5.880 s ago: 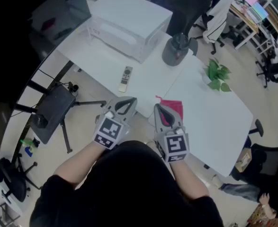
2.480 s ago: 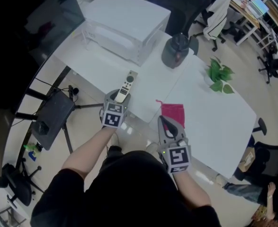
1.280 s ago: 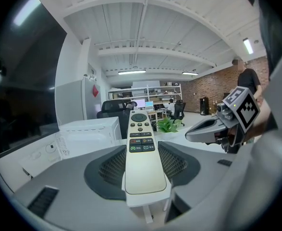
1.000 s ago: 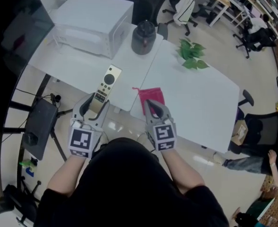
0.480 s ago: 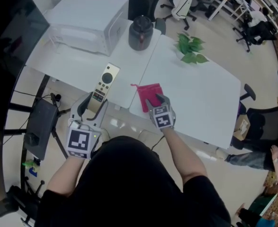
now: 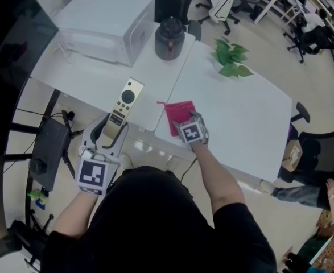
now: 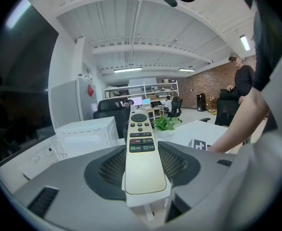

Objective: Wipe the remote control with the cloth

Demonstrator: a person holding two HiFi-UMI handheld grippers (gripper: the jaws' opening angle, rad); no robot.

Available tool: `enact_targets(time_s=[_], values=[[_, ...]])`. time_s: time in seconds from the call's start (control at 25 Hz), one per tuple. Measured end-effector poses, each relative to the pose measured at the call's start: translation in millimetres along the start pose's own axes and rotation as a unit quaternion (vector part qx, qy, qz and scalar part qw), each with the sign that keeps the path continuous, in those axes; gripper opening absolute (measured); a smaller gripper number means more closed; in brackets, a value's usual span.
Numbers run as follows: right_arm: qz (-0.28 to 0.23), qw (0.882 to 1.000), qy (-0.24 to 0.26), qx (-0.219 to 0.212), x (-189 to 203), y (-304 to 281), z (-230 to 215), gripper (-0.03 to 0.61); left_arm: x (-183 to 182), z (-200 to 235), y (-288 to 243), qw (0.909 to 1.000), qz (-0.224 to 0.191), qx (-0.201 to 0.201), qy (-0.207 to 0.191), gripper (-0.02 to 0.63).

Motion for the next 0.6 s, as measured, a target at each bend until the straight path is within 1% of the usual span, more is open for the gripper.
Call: enact_targets(time_s=[0.24,0.36,0.48,0.6], values=[[0.008,0.999,-0.031,-0.016,0.5,-4.4,-2.7,0.359,-2.3,-3.8,-2.4,1.0,0.0,0.002,0.001,0.209],[0.014,0.999,-0.039,-0.011,1.1,-3.4,-4.3,0.345,-3.3,-5.3,-4.5,1.0,0.0,0.005,-0.002,0.209],[0.013,0.999,-0.045,-0.003,2.2,-1.1,-4.6,0.298,-4.3,-5.9,-4.8,1.0,-0.001,0.006,-0.003,0.209],[0.009,0.999,-0.049,0.001,2.0,0.1,-3.8,0.239,-4.6,-5.7,-5.2,1.0,-0.003,0.007,-0.004,0.209]])
Point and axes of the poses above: the fingertips, and each gripper's own axes: y backward along the fingers, z to its left, x out of its underside, the point moved 8 cm from there along y, backward along the fingers, and after that the axes turned 3 degrees about z, right-handed, at the moved point
